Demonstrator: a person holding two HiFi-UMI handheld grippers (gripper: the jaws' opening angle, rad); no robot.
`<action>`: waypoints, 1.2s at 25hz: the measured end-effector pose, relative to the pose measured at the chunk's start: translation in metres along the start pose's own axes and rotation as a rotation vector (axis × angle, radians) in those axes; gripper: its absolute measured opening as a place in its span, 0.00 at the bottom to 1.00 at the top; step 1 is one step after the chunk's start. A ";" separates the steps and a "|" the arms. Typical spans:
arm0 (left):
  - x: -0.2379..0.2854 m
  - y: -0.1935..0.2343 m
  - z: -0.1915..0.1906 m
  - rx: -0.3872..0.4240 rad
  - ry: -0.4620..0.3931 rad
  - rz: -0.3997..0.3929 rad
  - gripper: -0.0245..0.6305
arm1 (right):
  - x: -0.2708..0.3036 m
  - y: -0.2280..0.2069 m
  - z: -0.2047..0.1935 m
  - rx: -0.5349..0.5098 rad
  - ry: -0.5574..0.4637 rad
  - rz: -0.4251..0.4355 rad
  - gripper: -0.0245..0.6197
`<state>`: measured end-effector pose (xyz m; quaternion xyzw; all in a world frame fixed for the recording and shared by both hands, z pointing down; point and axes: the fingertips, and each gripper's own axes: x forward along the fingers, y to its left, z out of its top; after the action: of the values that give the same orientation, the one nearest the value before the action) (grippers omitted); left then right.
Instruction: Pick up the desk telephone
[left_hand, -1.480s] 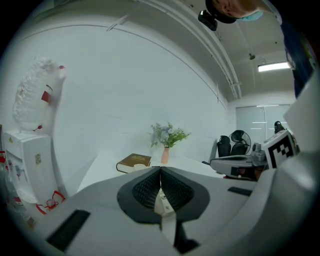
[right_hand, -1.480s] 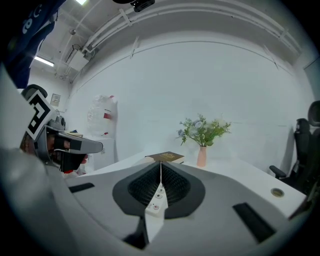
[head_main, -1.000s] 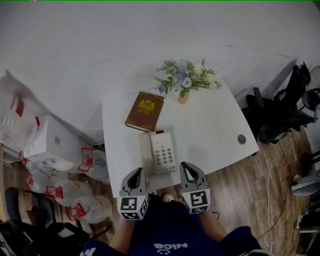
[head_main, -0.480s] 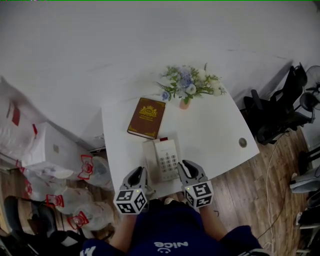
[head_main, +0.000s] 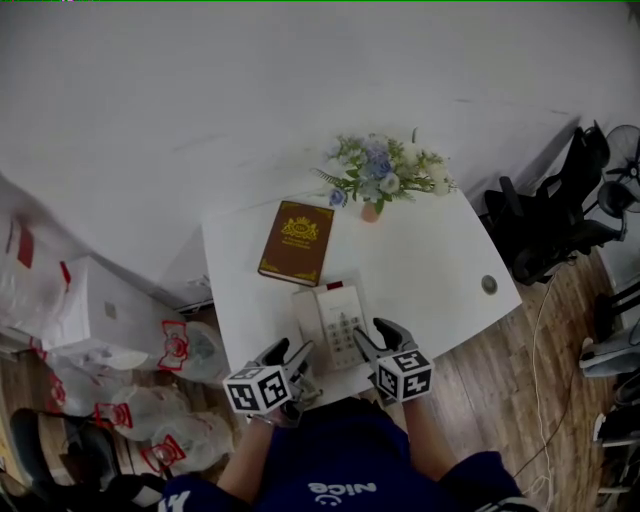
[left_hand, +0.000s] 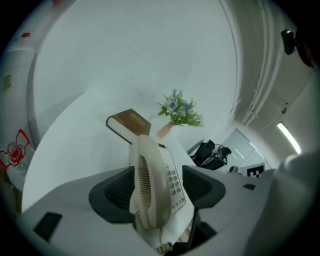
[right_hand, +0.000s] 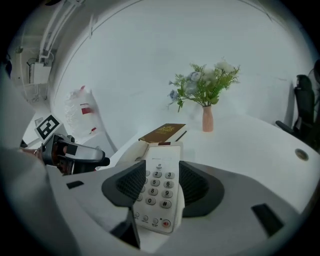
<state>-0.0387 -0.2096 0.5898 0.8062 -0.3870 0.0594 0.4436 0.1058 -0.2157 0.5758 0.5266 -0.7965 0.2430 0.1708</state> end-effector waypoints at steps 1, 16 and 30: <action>0.003 0.002 -0.001 -0.006 0.017 -0.004 0.49 | 0.002 -0.003 -0.002 0.018 0.012 0.002 0.36; 0.037 0.022 -0.018 -0.309 0.134 -0.045 0.58 | 0.037 -0.043 -0.029 0.393 0.203 0.189 0.38; 0.062 0.019 -0.029 -0.294 0.208 -0.055 0.58 | 0.061 -0.044 -0.042 0.446 0.346 0.417 0.42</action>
<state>-0.0017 -0.2291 0.6473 0.7325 -0.3213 0.0731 0.5957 0.1232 -0.2521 0.6513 0.3280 -0.7736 0.5262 0.1307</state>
